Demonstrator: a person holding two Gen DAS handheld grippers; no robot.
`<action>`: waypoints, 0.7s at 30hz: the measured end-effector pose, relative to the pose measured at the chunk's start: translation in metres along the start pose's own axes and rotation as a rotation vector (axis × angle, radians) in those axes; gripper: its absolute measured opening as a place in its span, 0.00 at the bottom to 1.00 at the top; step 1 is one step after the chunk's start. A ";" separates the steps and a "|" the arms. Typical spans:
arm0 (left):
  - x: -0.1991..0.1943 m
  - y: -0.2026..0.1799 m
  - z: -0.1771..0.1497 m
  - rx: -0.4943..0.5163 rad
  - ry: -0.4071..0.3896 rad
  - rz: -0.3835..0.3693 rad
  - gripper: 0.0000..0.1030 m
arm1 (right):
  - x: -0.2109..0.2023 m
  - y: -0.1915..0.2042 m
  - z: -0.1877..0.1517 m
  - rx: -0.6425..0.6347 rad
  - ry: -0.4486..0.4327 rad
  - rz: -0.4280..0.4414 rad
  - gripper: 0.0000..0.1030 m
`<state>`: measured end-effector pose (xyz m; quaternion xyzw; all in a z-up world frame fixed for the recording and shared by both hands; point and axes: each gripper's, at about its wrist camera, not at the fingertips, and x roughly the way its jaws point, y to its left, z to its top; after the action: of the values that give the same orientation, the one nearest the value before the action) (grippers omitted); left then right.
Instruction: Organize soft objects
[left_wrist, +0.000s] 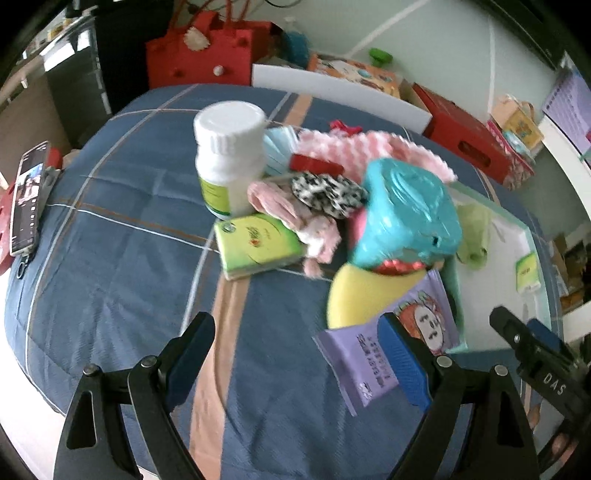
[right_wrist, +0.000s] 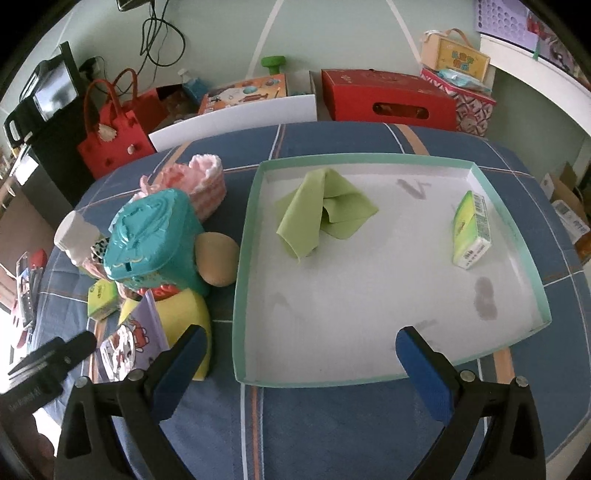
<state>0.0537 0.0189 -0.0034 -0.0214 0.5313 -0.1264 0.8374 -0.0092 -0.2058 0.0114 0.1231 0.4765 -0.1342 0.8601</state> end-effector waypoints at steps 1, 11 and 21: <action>0.001 -0.001 -0.001 0.002 0.004 -0.004 0.87 | -0.001 -0.001 0.000 0.003 -0.003 0.000 1.00; -0.002 -0.024 -0.001 0.077 0.004 -0.084 0.87 | -0.003 -0.006 0.004 0.013 -0.018 -0.027 1.00; 0.016 -0.055 -0.007 0.208 0.070 -0.090 0.87 | 0.000 -0.010 0.005 0.023 -0.004 -0.045 1.00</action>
<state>0.0435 -0.0377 -0.0116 0.0459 0.5427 -0.2189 0.8096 -0.0090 -0.2164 0.0133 0.1216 0.4757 -0.1593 0.8565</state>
